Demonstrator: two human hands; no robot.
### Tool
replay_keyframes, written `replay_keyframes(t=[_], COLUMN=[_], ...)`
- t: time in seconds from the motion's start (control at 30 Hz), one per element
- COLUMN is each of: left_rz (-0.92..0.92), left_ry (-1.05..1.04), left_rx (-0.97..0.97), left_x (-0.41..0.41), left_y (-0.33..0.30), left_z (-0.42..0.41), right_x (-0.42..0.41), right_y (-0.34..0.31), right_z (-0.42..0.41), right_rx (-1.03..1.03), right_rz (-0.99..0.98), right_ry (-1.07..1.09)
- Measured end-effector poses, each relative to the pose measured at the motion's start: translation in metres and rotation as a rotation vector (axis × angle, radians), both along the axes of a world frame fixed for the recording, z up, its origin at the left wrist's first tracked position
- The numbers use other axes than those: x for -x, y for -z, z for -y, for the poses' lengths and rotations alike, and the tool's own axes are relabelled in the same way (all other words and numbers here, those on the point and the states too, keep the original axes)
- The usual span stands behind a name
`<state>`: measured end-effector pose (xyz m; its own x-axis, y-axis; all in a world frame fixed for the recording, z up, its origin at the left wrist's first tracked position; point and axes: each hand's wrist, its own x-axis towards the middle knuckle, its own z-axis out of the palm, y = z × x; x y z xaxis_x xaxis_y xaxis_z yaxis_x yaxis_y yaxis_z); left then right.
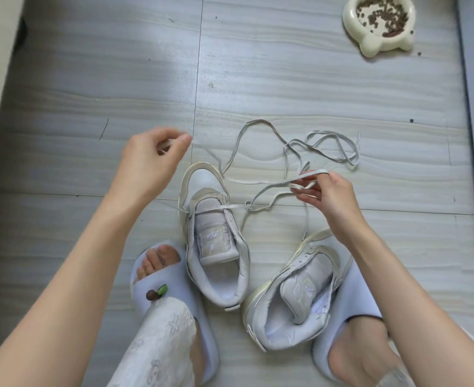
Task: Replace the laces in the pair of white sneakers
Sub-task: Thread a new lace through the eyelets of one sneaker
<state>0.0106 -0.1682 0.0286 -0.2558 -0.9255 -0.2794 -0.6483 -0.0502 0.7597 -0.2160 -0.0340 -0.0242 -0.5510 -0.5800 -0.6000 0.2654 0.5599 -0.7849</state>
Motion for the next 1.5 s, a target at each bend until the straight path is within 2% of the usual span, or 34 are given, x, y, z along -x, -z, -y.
replay_keyframes(t=[0.07, 0.1, 0.17, 0.2, 0.27, 0.4, 0.5, 0.57, 0.7, 0.9, 1.07, 1.2, 1.3, 1.43, 1.5], left_rz=[0.335, 0.383, 0.245, 0.138, -0.024, -0.117, -0.186, -0.213, -0.115, 0.084, 0.233, 0.289, 0.233, 0.092, 0.043], left_ry=[0.024, 0.021, 0.066, 0.13, 0.261, 0.435, 0.417, 0.381, 0.416, 0.444, 0.358, 0.289, 0.313, 0.374, 0.444], left_rx=[0.035, 0.122, 0.305, 0.326, 0.207, 0.055, 0.025, 0.095, 0.341, 0.65, 0.637, 0.592, 0.592, 0.627, 0.646], left_x=[-0.003, -0.002, 0.006, 0.012, 0.027, 0.047, 0.05, 0.051, 0.045, 0.024, -0.01, -0.028, -0.02, -0.003, 0.0], left_y=[0.016, 0.019, 0.023, 0.025, 0.031, 0.043, 0.041, 0.037, 0.041, 0.043, 0.049, 0.053, 0.056, 0.06, 0.064], left_z=[-0.003, -0.008, -0.023, -0.033, -0.053, -0.076, -0.074, -0.074, -0.072, -0.058, -0.047, -0.042, -0.047, -0.058, -0.064], right_x=[-0.004, -0.006, -0.011, -0.014, -0.021, -0.029, -0.031, -0.031, -0.029, -0.018, 0.0, 0.002, -0.023, -0.066, -0.078], right_y=[-0.007, -0.011, -0.02, -0.025, -0.03, -0.036, -0.042, -0.045, -0.044, -0.038, -0.026, -0.016, -0.012, -0.014, -0.016], right_z=[0.003, 0.005, 0.008, 0.009, 0.012, 0.013, 0.018, 0.02, 0.023, 0.026, 0.027, 0.02, 0.011, 0.003, 0.005], right_rx=[0.003, 0.014, 0.043, 0.047, 0.042, 0.054, 0.068, 0.083, 0.076, 0.083, 0.115, 0.105, -0.014, -0.179, -0.159], right_rz=[0.033, 0.079, 0.162, 0.174, 0.121, -0.035, -0.113, -0.126, -0.101, 0.188, 0.366, 0.496, 0.687, 0.613, 0.575], right_ry=[-0.036, -0.037, -0.051, -0.077, -0.162, -0.348, -0.4, -0.386, -0.254, 0.081, 0.449, 0.589, 0.453, -0.093, -0.223])
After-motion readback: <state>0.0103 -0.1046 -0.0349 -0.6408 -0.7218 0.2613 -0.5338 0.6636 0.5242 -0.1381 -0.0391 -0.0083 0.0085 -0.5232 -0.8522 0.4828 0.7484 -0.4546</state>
